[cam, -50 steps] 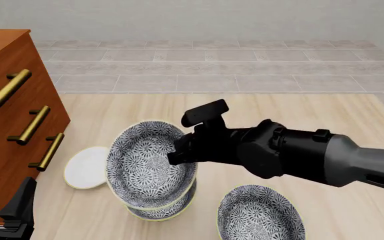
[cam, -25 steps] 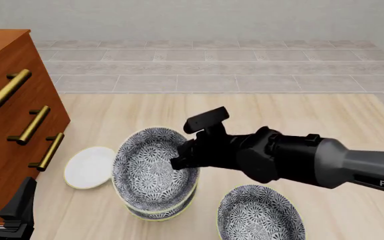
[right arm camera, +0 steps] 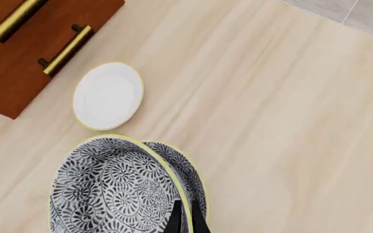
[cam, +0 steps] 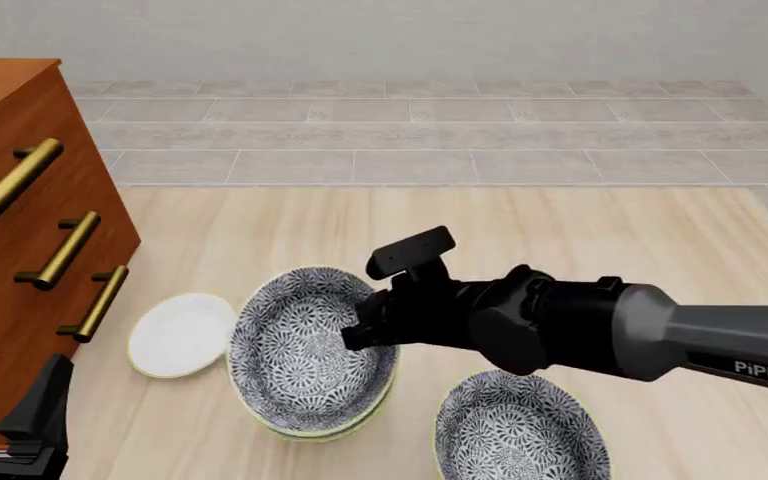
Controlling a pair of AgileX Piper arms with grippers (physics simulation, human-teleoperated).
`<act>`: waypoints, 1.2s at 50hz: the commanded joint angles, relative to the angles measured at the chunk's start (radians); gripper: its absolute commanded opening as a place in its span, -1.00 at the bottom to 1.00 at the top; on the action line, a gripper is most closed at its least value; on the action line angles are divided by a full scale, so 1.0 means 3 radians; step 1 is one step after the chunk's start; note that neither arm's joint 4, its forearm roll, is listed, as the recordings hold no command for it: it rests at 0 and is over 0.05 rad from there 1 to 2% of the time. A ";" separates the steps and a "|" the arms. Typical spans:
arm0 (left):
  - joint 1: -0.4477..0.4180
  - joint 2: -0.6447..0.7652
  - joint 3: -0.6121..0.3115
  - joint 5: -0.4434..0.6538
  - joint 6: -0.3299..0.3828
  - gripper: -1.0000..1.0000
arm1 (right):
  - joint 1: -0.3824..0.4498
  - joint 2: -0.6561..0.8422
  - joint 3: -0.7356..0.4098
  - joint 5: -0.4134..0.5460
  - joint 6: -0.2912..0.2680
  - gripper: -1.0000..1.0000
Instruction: Stack the bowl at the front on the bowl in the middle.
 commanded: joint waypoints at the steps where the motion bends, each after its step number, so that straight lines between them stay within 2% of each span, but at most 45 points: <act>1: 0.0000 0.0000 0.0000 0.0000 0.0000 1.00 | -0.0022 0.0030 0.0019 -0.0060 0.0006 -1.00; 55: 0.0000 0.0000 0.0000 0.0000 0.0000 1.00 | -0.0039 0.0104 0.0109 -0.0197 -0.0011 -1.00; 56: 0.0000 0.0000 0.0000 0.0000 0.0000 1.00 | -0.0042 0.0105 0.0110 -0.0200 -0.0019 1.00; 60: 0.0000 0.0000 0.0000 0.0000 0.0000 1.00 | -0.0045 0.0097 0.0121 -0.0207 -0.0027 1.00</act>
